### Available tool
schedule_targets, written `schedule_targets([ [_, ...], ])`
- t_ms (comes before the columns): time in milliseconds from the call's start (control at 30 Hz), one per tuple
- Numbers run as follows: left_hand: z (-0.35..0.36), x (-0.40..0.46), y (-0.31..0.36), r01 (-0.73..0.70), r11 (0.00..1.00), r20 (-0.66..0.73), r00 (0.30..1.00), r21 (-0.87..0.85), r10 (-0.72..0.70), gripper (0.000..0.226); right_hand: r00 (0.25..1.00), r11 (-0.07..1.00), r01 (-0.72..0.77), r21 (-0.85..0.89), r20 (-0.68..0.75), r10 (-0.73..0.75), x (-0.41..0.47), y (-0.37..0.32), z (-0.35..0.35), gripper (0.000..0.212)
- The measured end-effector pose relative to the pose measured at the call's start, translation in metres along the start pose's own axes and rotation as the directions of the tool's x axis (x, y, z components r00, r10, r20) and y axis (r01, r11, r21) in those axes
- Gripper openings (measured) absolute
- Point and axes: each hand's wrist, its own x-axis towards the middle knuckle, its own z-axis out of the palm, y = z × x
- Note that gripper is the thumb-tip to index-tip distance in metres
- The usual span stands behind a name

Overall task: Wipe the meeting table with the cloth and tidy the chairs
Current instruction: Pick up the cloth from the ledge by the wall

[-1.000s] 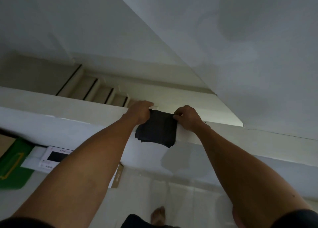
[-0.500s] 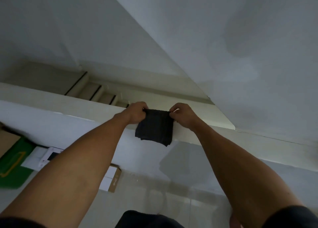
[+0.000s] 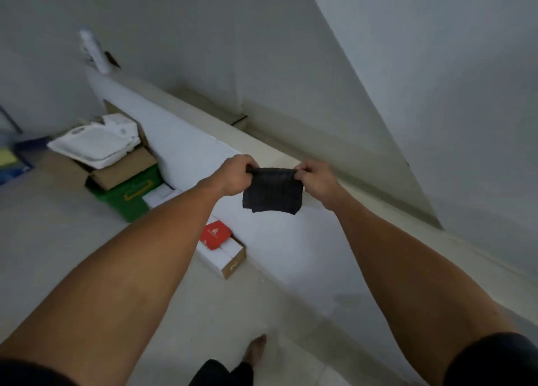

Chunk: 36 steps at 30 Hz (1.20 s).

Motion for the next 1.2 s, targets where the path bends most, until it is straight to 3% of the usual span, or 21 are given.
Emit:
schedule_targets([
  [233,-0.046,-0.121,-0.062,0.188,0.979,-0.265,0.943,-0.073,-0.201,0.019,0.981,0.995,0.047,0.082,0.186,-0.062,-0.047,-0.046,0.093,0.015],
  [467,-0.099,-0.261,-0.136,0.391,0.893,-0.475,0.756,-0.222,-0.45,0.022,0.904,0.987,0.11,0.12,0.4,-0.149,-0.116,-0.111,0.216,0.011],
  [600,-0.132,-0.351,-0.176,0.421,0.831,-0.539,0.633,-0.363,-0.556,0.02,0.827,0.975,0.187,0.12,0.516,-0.222,-0.171,-0.153,0.291,0.018],
  [767,-0.164,-0.488,-0.221,0.395,0.747,-0.564,0.491,-0.535,-0.664,0.02,0.689,0.93,0.326,0.168,0.631,-0.355,-0.27,-0.21,0.389,0.017],
  [1000,-0.19,-0.71,-0.269,0.369,0.632,-0.575,0.264,-0.682,-0.774,0.026,0.434,0.851,0.439,0.29,0.761,-0.483,-0.456,-0.266,0.518,0.017],
  [1200,-0.189,-0.906,-0.311,0.414,0.584,-0.641,0.003,-0.698,-0.768,0.023,0.235,0.805,0.475,0.356,0.83,-0.506,-0.633,-0.294,0.619,0.019],
])
